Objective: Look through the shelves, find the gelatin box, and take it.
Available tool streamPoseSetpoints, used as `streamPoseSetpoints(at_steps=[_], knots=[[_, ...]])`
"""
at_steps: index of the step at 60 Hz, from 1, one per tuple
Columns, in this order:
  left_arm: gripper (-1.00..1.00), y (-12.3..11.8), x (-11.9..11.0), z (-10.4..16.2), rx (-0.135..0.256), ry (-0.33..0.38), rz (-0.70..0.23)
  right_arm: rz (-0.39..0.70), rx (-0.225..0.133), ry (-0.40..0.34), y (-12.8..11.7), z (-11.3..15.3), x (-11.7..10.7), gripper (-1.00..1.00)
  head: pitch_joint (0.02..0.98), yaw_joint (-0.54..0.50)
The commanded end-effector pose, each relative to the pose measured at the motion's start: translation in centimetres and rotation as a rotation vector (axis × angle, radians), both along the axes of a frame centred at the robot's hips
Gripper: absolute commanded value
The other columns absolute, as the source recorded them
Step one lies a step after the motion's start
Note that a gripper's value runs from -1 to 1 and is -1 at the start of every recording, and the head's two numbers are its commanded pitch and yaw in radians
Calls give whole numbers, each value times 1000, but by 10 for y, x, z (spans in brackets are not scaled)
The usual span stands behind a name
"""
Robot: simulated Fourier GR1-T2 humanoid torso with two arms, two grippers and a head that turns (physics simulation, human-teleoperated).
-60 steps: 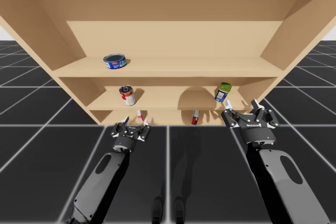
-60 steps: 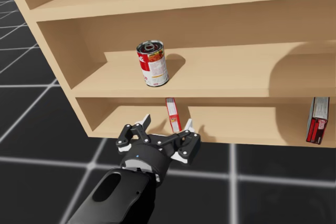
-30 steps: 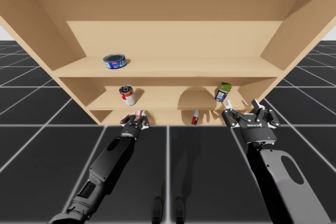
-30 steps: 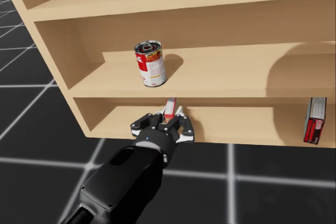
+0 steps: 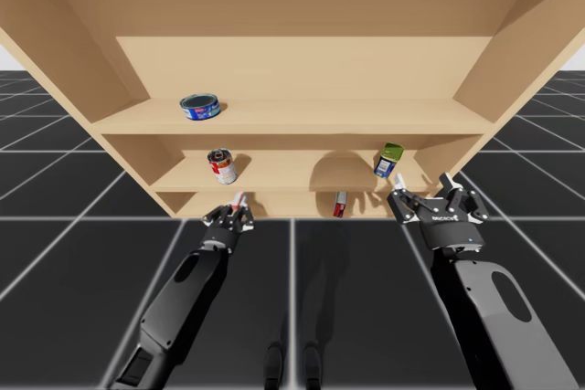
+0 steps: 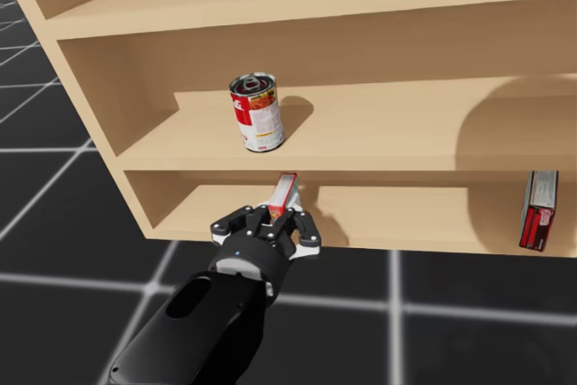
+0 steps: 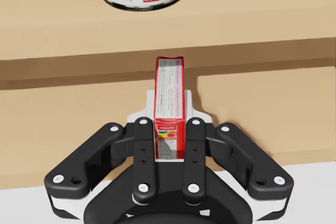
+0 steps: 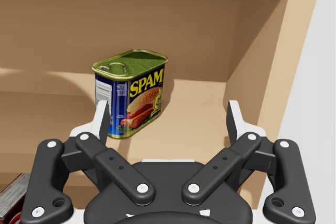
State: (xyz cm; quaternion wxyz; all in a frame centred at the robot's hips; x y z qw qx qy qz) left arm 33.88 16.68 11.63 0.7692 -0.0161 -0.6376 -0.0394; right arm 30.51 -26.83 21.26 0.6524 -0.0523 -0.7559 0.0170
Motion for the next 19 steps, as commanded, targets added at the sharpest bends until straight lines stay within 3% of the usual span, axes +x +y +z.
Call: streamPoseSetpoints(at_steps=[1, 16, 19], knots=[[1000, 5, -18, 15, 22, -14, -76, 1, 1, -1, -1, 0, 0, -1000, 683, 239], [1000, 36, -65, 23, 64, 73, -124, -1, 4, -2, -1, 1, 0, -1000, 679, 233], [1000, 45, -75, 25, 91, 88, -148, 1, 4, -3, 0, 1, 0, -1000, 678, 231]])
